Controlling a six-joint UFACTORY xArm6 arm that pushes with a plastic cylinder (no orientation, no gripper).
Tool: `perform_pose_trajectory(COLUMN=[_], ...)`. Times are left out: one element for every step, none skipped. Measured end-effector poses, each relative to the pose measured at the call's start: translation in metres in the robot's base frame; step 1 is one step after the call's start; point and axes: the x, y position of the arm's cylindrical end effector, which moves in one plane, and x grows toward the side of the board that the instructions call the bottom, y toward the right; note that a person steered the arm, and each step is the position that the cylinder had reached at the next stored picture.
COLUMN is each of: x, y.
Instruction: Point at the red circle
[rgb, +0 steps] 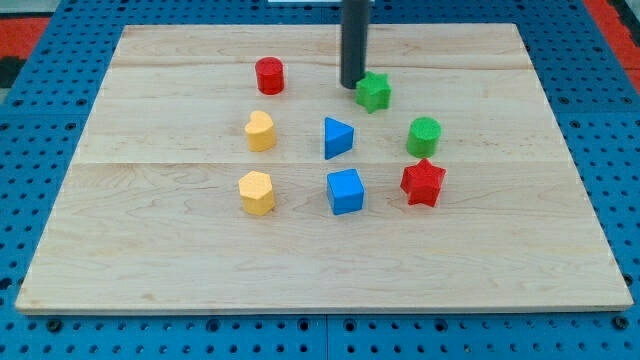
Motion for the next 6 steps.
perform_pose_trajectory(x=[0.000,-0.012,-0.046,-0.060,-0.061,-0.045], y=[0.038,0.022,-0.038,-0.116,-0.153,-0.155])
